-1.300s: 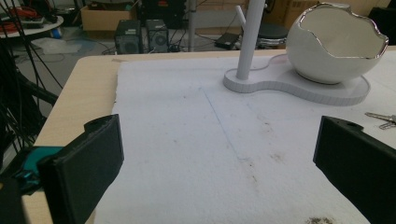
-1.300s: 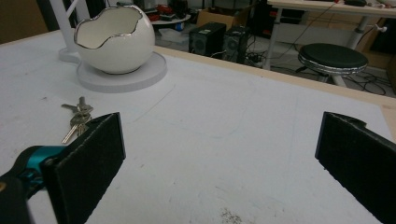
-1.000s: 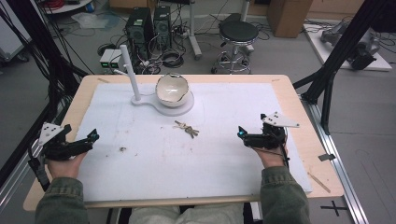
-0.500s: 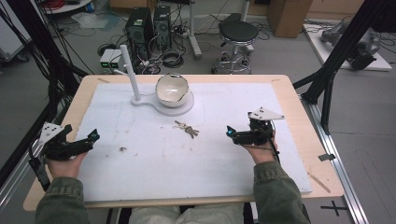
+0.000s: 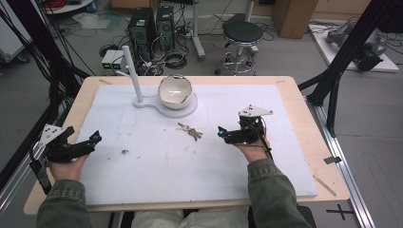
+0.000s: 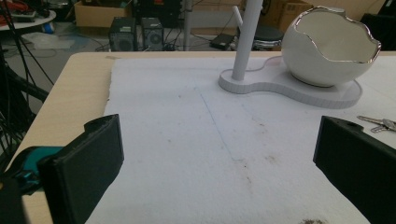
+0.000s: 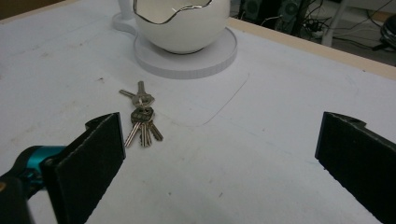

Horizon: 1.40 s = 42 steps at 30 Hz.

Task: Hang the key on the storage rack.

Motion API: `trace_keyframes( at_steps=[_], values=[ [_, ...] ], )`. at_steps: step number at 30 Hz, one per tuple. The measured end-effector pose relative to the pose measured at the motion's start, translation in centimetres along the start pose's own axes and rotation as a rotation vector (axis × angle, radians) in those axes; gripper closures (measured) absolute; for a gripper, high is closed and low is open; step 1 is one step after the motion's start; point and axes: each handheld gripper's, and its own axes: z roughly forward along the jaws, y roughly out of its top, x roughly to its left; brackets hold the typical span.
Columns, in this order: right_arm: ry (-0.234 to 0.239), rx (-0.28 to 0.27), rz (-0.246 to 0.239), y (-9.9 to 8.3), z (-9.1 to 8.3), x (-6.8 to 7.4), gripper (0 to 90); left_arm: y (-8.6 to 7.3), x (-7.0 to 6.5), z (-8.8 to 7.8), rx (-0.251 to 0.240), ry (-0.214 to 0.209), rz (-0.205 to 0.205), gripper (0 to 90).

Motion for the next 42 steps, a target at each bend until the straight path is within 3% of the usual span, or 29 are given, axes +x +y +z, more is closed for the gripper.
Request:
trace_keyframes(
  at_steps=[42],
  values=[
    [0.102, 0.140, -0.066, 2.6, 7.2, 3.9, 0.5, 0.0, 0.0, 0.1, -0.002, -0.007, 0.001, 2.2]
  ],
)
